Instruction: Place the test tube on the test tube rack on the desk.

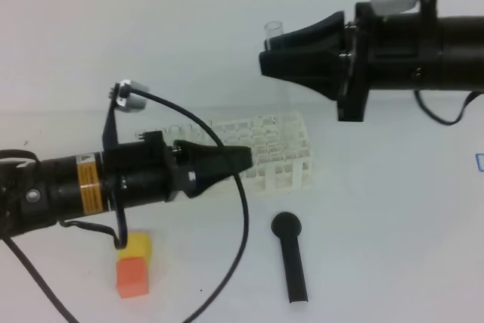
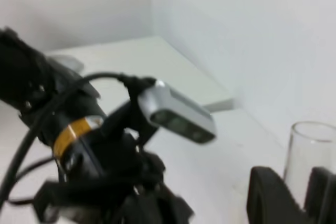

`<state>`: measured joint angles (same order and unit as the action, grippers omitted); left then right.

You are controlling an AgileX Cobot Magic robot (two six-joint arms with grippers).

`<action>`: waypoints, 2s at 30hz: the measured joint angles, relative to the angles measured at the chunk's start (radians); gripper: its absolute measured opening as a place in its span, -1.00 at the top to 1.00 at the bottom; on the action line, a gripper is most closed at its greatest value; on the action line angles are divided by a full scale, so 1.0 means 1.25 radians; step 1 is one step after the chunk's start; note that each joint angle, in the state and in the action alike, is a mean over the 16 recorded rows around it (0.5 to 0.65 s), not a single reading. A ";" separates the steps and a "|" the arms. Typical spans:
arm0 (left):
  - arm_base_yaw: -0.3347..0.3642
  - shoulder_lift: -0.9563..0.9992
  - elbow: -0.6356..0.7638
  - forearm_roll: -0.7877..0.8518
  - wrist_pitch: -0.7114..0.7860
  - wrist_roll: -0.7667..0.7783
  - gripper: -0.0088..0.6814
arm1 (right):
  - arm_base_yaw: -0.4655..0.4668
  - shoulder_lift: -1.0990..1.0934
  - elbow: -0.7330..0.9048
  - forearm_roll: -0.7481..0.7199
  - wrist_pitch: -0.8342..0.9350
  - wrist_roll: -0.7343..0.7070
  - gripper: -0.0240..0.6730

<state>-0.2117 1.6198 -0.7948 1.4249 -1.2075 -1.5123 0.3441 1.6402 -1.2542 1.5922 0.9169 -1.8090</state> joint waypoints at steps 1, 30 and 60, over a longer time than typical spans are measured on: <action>0.007 -0.001 0.000 0.004 -0.001 -0.008 0.56 | -0.005 -0.011 0.000 -0.013 -0.005 0.006 0.57; 0.059 -0.568 0.000 0.199 0.036 -0.291 0.97 | -0.059 -0.166 0.030 -0.357 -0.059 0.227 0.57; 0.059 -0.778 0.168 0.251 0.879 -0.415 0.98 | -0.059 -0.166 0.249 0.058 -0.077 -0.089 0.57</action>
<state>-0.1374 0.6475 -0.5843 1.7382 -0.1083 -2.0306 0.2708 1.4325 -0.9433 1.6651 0.8205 -1.9208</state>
